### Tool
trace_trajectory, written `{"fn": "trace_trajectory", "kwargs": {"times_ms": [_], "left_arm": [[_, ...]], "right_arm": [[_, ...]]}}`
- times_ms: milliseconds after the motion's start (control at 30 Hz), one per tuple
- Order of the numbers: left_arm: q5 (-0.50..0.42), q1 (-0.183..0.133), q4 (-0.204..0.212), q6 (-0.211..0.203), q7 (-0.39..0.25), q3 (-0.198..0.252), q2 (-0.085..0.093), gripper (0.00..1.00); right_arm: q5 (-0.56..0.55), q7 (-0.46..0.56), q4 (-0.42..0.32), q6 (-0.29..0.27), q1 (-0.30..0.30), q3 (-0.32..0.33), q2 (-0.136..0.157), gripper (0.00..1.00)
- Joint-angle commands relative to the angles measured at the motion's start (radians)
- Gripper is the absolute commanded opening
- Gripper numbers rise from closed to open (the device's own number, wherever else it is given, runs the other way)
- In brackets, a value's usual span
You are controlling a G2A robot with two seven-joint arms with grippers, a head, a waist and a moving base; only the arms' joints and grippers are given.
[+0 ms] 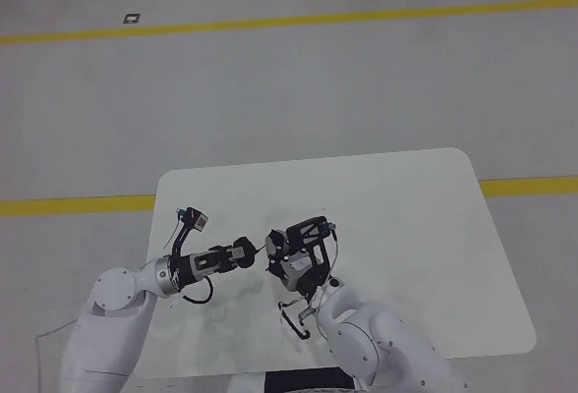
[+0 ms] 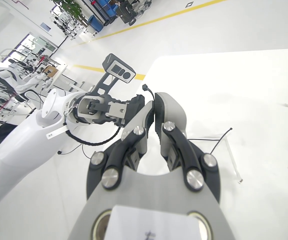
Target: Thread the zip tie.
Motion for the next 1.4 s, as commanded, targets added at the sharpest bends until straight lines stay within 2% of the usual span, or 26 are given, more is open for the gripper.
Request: {"fn": "trace_trajectory", "kwargs": {"times_ms": [0,533,1233,1267,1300,1367], "left_arm": [[0.0,0.0,0.0,0.0,0.0,0.0,0.0,0.0],[0.0,0.0,0.0,0.0,0.0,0.0,0.0,0.0],[0.0,0.0,0.0,0.0,0.0,0.0,0.0,0.0],[0.0,0.0,0.0,0.0,0.0,0.0,0.0,0.0],[0.0,0.0,0.0,0.0,0.0,0.0,0.0,0.0],[0.0,0.0,0.0,0.0,0.0,0.0,0.0,0.0]], "right_arm": [[0.0,0.001,0.002,-0.001,0.002,-0.002,-0.001,0.0],[0.037,-0.002,0.016,-0.038,0.007,-0.009,-0.006,0.0],[0.028,0.006,0.03,-0.031,0.011,-0.011,-0.011,0.0],[0.027,0.007,0.03,-0.03,0.01,-0.011,-0.011,0.25],[0.027,0.007,0.029,-0.027,0.009,-0.01,-0.011,1.0],[0.027,0.004,0.026,-0.024,0.004,-0.007,-0.011,1.0]]}}
